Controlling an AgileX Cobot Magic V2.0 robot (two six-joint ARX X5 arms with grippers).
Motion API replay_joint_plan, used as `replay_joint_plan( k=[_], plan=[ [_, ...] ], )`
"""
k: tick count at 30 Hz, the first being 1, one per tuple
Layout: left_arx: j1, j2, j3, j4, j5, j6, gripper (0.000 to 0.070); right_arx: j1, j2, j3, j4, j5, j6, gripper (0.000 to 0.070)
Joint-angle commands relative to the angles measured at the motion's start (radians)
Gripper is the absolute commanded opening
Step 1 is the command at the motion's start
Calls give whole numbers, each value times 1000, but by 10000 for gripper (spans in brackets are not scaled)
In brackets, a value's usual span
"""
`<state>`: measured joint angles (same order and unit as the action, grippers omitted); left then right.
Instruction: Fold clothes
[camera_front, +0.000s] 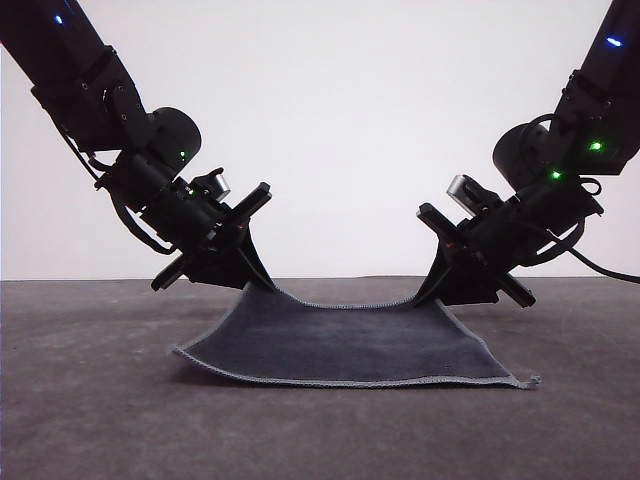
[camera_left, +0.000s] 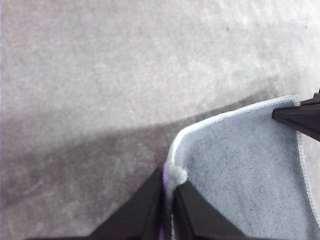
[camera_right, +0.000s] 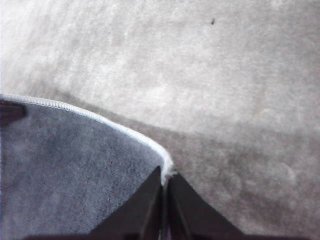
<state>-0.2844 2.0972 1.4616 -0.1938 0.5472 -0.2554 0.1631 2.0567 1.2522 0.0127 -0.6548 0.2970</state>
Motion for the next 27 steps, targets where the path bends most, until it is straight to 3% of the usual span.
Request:
replay_joint_plan(
  k=[1,10,18,27],
  plan=[
    [-3,28,24,7,-2,5,0,2,28,19,10,-1,10,4],
    [8,9,24,-6,6,18,0,2,-6,19,-13,-51,3,4],
    [11,-58,24,-84,7,132,0,3,-71,19,-38,-54,-21,4],
    [5,-105,18,-207,-9,246,3,21,-113,16,-152,-31,-120,4]
  ],
)
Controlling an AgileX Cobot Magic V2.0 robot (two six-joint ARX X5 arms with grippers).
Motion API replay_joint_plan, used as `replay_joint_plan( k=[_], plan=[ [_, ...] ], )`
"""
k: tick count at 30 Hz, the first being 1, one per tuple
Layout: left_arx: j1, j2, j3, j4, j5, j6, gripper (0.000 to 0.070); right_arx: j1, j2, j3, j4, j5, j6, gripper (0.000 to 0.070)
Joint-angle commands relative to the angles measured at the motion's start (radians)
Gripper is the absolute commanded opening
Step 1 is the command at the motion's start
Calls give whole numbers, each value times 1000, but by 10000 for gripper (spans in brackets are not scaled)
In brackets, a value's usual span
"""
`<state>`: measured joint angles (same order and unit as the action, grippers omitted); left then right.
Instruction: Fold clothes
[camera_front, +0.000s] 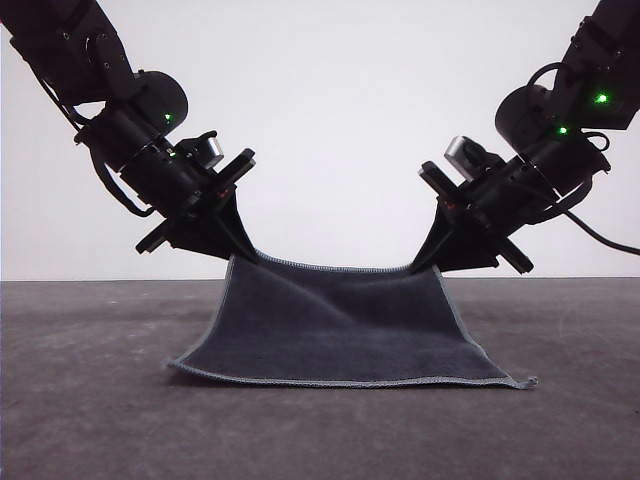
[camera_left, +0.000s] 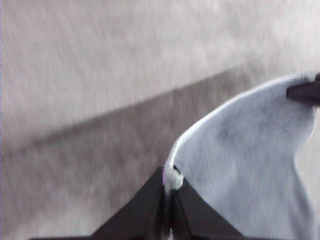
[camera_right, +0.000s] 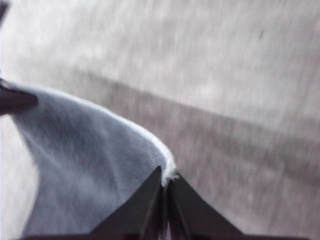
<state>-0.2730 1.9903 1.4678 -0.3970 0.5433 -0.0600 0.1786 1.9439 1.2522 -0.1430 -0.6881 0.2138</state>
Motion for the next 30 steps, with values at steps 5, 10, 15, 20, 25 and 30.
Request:
replay_joint_plan(
  k=[5,10,15,20,25,30],
  plan=[
    [-17,-22,-22,-30,-30,76,3,13,-38,-33,12,18,-50,4],
    [-31,-71,-87,0,-43,77,3,18,-91,-111,50,34,-53,3],
    [-39,-136,-163,39,-49,75,3,23,-148,-190,66,34,-71,4],
    [-47,-190,-241,42,-49,75,3,32,-218,-287,99,34,-70,4],
    [-67,-243,-332,60,-49,75,3,36,-281,-366,99,34,-71,4],
    [-93,-275,-407,79,-50,67,3,36,-325,-422,95,34,-71,4]
  ],
)
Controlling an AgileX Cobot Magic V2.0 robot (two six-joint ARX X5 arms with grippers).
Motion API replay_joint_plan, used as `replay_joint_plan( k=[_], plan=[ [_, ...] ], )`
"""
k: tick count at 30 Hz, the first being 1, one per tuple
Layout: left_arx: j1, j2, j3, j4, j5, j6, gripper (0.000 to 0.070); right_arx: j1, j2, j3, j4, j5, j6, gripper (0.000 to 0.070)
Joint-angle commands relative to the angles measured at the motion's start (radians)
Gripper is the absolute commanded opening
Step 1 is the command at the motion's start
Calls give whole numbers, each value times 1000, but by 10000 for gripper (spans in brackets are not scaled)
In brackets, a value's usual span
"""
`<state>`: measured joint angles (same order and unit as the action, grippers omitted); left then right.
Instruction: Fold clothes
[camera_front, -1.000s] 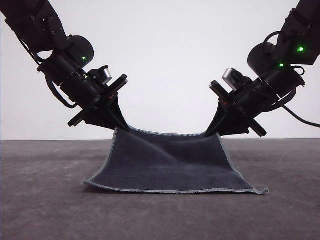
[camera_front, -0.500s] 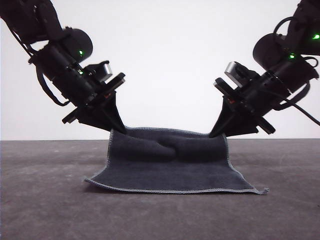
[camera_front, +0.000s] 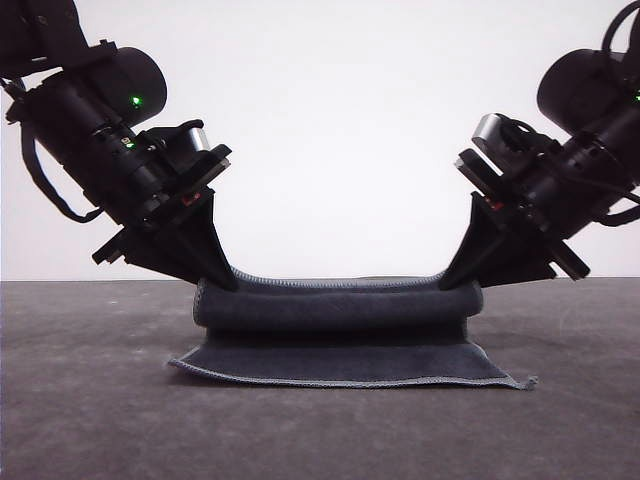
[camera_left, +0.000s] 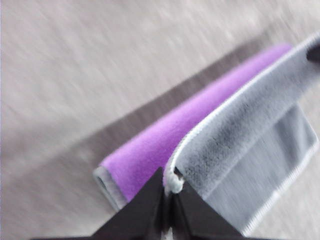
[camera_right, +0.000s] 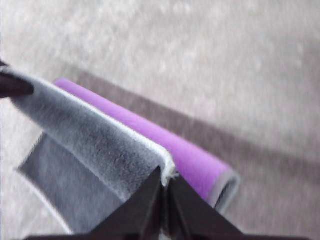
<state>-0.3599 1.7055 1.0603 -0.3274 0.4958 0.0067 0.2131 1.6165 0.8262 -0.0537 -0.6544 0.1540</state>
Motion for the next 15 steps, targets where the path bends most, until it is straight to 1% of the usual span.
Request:
replay_joint_plan(
  k=[1,9,13,15],
  plan=[
    [-12,7,-12,10,-3,-1,3,1,-5,-4,1,-1,-12,4],
    [-38,-10,-57,7,-53,-17,3,20,-49,-74,-8,-5,-12,4],
    [-41,-28,-57,1,-58,-34,3,35,-51,-100,-9,-11,-12,7],
    [-41,-36,-57,-20,-53,-36,33,42,-52,-108,-16,-11,-12,56]
  ],
)
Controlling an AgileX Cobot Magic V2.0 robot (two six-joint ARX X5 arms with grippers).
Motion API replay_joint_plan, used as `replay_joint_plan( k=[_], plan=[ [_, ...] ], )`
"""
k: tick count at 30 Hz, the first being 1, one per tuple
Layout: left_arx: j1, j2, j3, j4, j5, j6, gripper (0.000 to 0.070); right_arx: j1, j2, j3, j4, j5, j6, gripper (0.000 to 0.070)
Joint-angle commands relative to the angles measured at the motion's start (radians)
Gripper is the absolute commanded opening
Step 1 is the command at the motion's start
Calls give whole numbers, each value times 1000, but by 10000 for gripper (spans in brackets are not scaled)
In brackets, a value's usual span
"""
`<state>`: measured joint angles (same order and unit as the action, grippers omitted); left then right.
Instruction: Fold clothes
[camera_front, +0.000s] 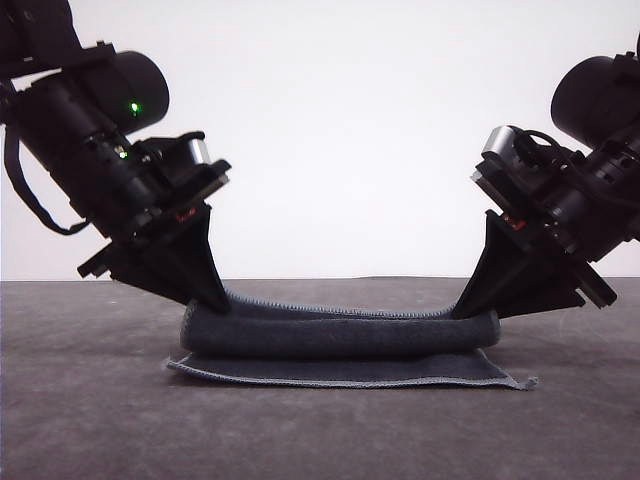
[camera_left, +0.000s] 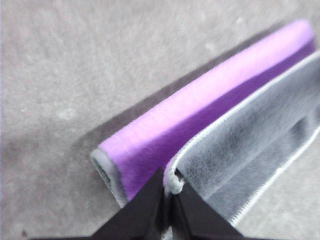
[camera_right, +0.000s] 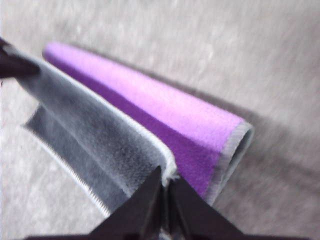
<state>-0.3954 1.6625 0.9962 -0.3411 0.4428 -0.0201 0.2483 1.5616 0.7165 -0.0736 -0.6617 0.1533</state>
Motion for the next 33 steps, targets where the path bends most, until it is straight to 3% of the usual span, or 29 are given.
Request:
replay_joint_plan(
  k=[1,3,4,6,14,21,28,33],
  plan=[
    [-5,5,7,-25,2,-9,109,9,2,2,-7,-3,-11,115],
    [-5,0,7,-70,3,-11,304,11,-6,2,-34,-3,-11,200],
    [-5,-3,7,-95,3,-11,378,11,-16,2,-53,-3,-11,209],
    [-5,-18,7,-137,3,-10,432,11,-43,2,-93,-3,-12,213],
    [-5,-244,7,-269,7,-49,436,11,-303,2,-267,-3,-21,212],
    [-5,-536,7,-361,-7,-112,433,11,-532,2,-414,6,46,212],
    [-5,-807,-13,-389,-166,-124,429,11,-662,2,-496,8,96,212],
    [-5,-971,-118,-384,-259,-124,429,11,-683,2,-536,8,98,212]
  ],
)
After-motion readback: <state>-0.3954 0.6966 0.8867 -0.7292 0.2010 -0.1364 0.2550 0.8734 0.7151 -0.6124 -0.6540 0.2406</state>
